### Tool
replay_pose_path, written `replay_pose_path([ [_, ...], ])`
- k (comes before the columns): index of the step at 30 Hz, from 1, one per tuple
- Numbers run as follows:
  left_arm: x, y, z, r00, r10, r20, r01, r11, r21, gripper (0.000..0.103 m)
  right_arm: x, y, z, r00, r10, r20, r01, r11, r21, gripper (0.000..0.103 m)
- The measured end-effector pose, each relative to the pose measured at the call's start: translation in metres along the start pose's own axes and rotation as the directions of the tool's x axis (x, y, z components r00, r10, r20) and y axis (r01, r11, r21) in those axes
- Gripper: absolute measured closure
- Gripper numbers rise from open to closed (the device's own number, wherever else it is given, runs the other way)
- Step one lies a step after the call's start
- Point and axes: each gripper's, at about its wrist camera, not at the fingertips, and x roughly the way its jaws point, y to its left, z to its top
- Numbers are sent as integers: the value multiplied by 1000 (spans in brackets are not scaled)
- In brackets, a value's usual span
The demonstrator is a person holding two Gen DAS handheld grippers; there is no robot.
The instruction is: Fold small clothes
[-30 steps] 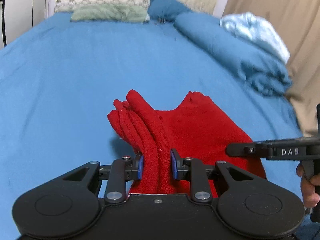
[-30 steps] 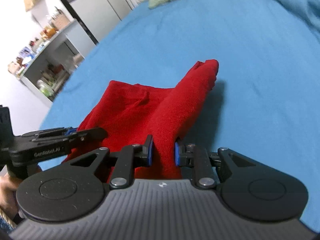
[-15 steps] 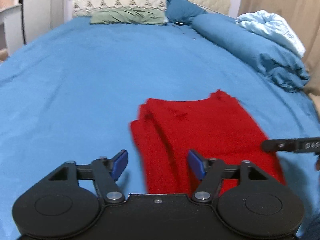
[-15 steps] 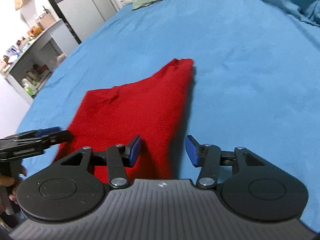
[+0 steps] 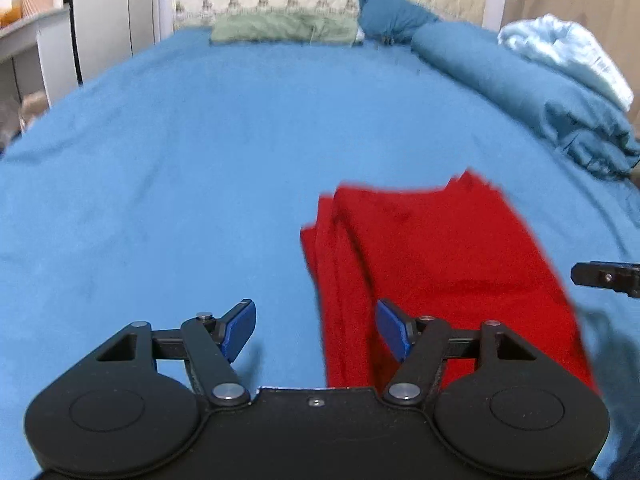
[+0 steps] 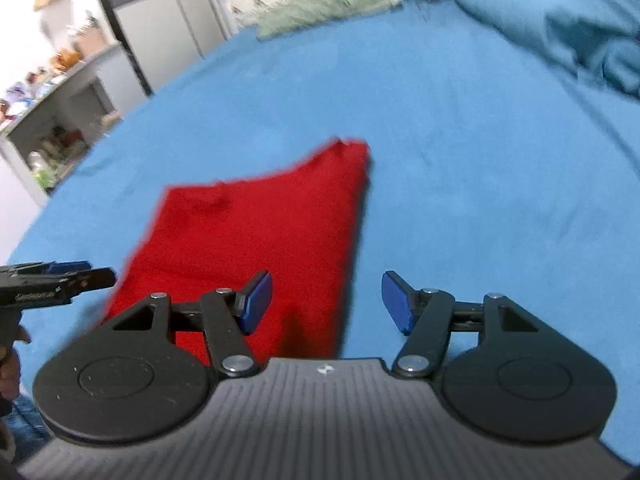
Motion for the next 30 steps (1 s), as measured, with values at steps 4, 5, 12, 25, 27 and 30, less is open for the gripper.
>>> replay_pose_path([
  [4,-66,-16,17,996,37,81,-40,999,30,12,-65,29,12,996,-37,75,40,999,-37,0],
  [5,-85,-22,19,993,52,104,-56,998,41,5,-84,38,14,994,-60,94,63,997,-37,0],
  [12,-172,-51,9,980,114,164,-123,991,50,0,-172,89,4,975,-178,133,188,979,-74,0],
  [25,-214,-71,-57,982,164,90,-171,983,65,0,-213,107,-64,963,-270,-9,269,962,-46,0],
  [27,-213,-73,-62,983,167,79,-173,983,67,0,-212,105,-74,962,-271,-31,269,962,-46,0],
  [30,-216,-74,-67,983,162,89,-168,984,67,0,-209,105,-85,961,-271,-52,270,962,-37,0],
])
